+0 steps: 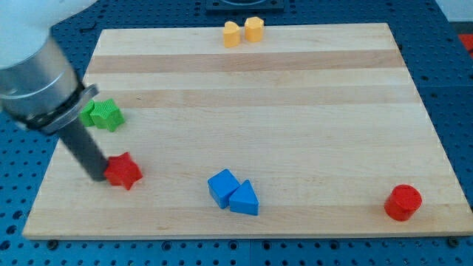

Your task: Push the red star closer to the blue cube

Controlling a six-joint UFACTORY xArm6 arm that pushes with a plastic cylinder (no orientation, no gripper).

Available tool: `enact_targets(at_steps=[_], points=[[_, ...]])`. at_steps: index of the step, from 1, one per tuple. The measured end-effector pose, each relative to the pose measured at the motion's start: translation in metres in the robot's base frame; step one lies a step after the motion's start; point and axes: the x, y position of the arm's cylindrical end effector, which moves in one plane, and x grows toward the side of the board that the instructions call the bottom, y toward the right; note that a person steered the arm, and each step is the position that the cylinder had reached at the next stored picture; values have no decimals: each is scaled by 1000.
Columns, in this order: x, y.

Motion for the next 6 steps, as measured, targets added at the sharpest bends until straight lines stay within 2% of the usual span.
enact_targets(at_steps=[1, 2, 3, 5, 6], points=[[-32, 46], [-48, 61], [-48, 37], [-15, 6], [-6, 27]])
